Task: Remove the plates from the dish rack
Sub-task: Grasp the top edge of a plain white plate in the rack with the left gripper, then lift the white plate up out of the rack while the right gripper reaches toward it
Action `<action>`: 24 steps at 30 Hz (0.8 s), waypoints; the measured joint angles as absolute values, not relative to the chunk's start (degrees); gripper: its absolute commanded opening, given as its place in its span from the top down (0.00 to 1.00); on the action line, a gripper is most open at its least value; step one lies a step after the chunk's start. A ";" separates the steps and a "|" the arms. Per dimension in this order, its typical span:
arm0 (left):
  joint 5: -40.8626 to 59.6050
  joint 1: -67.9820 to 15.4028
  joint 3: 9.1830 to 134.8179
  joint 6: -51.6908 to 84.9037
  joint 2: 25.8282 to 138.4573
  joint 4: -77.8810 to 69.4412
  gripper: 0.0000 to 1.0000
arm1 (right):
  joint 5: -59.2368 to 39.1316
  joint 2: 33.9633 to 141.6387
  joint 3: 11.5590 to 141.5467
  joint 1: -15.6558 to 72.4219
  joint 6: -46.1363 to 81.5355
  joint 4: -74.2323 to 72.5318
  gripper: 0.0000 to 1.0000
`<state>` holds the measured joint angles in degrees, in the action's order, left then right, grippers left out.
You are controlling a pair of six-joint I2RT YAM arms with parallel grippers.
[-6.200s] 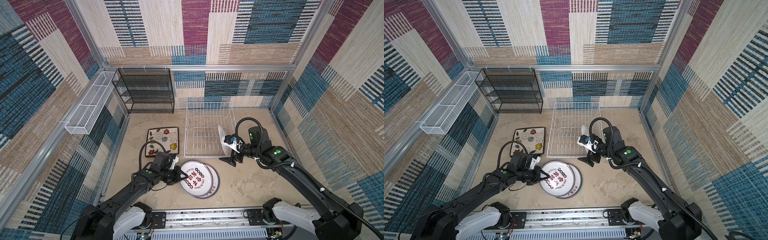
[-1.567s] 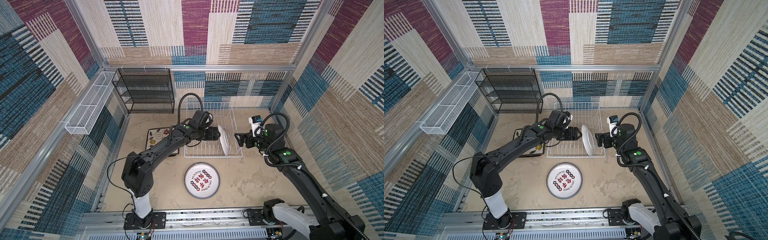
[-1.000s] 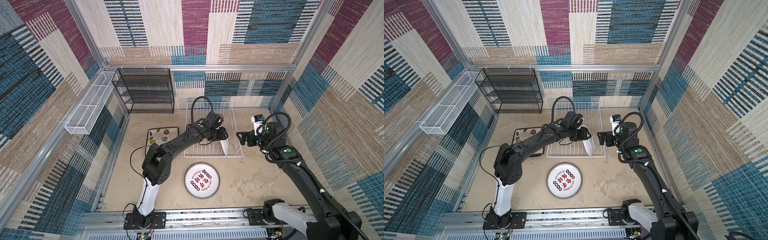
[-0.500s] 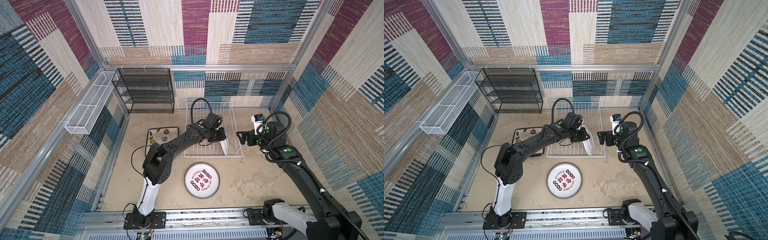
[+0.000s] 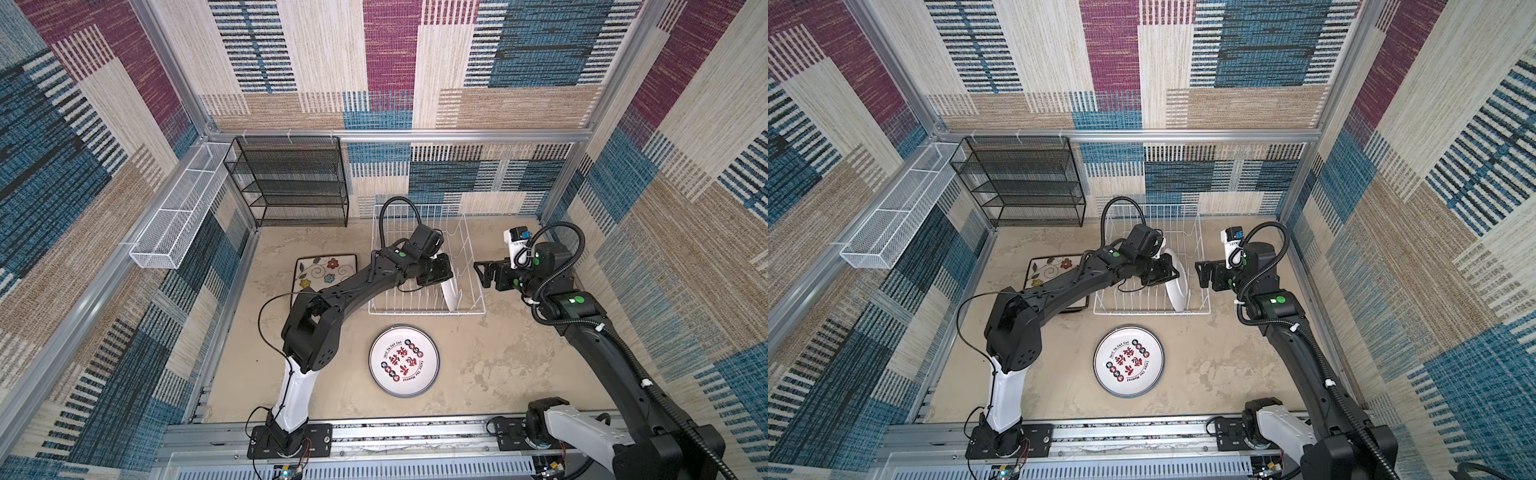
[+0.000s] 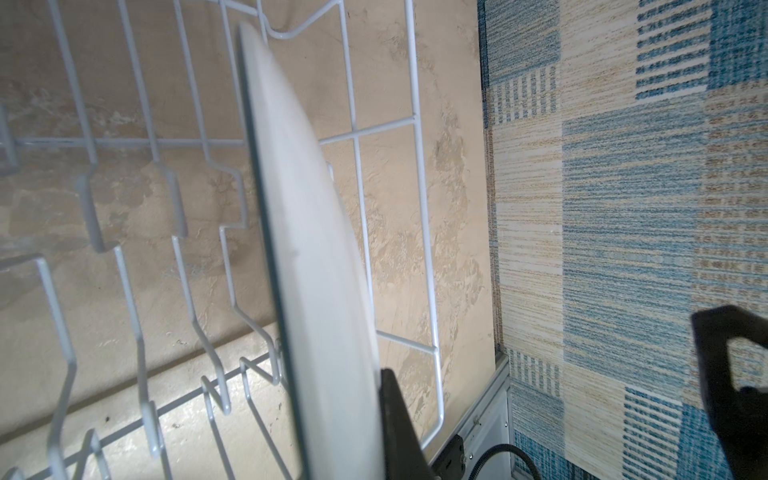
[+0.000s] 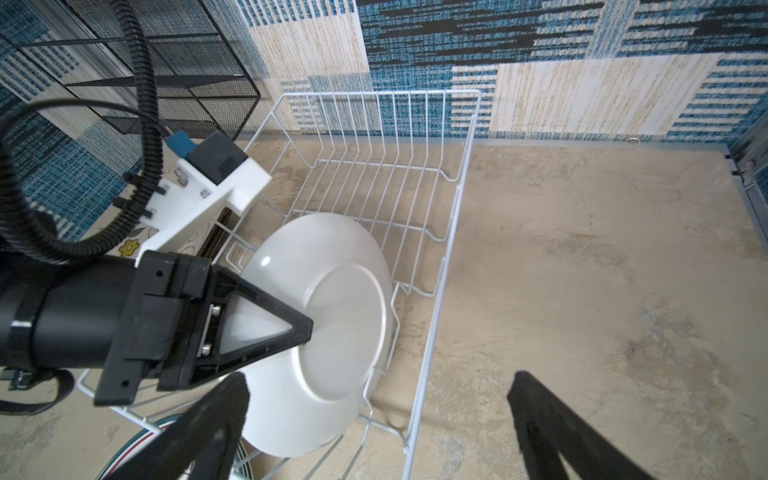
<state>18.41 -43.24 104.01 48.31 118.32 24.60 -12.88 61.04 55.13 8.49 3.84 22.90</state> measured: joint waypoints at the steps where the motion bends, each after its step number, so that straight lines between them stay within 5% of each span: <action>1: 18.46 -43.24 104.18 48.47 118.19 24.64 1.00 | -12.88 61.04 55.22 8.49 3.86 22.98 0.00; 17: 21.10 -42.28 104.64 47.33 107.33 26.89 1.00 | -15.44 60.84 59.42 8.16 7.35 23.42 0.00; 24: 16.19 -41.87 99.88 34.81 98.37 27.81 1.00 | -20.18 63.96 63.94 8.05 13.32 23.62 0.00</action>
<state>16.19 -41.87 99.88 34.81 98.37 27.81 -20.18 63.96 63.94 8.05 13.32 23.62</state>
